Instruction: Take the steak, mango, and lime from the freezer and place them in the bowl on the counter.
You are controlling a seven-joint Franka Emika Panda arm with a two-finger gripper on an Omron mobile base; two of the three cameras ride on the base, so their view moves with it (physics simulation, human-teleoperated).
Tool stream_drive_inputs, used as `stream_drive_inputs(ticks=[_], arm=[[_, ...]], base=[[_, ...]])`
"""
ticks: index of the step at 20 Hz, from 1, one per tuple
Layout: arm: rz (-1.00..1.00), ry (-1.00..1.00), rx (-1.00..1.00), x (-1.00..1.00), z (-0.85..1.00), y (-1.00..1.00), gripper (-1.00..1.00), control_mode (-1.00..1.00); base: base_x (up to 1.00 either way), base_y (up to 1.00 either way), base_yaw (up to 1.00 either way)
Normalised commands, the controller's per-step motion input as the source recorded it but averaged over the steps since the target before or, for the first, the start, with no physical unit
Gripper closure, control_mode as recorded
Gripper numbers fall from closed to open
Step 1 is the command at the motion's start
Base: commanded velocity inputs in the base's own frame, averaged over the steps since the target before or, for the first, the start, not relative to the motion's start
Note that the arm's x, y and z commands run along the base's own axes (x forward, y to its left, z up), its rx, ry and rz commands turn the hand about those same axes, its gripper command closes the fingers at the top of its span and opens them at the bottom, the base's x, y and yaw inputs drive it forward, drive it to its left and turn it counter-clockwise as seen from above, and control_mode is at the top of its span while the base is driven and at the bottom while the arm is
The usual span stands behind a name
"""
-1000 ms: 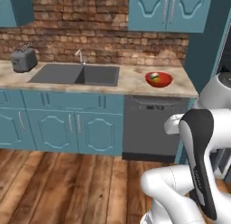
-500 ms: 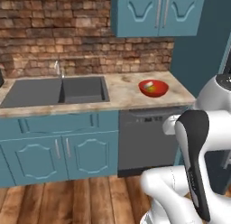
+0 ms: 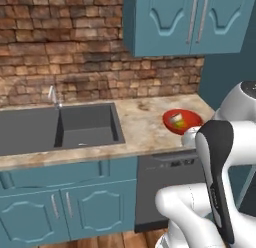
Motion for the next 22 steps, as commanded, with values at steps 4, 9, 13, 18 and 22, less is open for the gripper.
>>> stream_drive_inputs(ticks=[4,9,13,18,22], arm=[[0.0,0.0,0.0,0.0,0.0,0.0,1.0,1.0],[0.0,0.0,0.0,0.0,0.0,0.0,1.0,1.0],[0.0,0.0,0.0,0.0,0.0,0.0,1.0,1.0],[0.0,0.0,0.0,0.0,0.0,0.0,1.0,1.0],[0.0,0.0,0.0,0.0,0.0,0.0,1.0,1.0]], base=[[0.66,-0.19,-0.05],[0.33,-0.42,0.0],[0.18,-0.62,0.0],[0.37,-0.28,0.03],[0.51,0.0,0.1]])
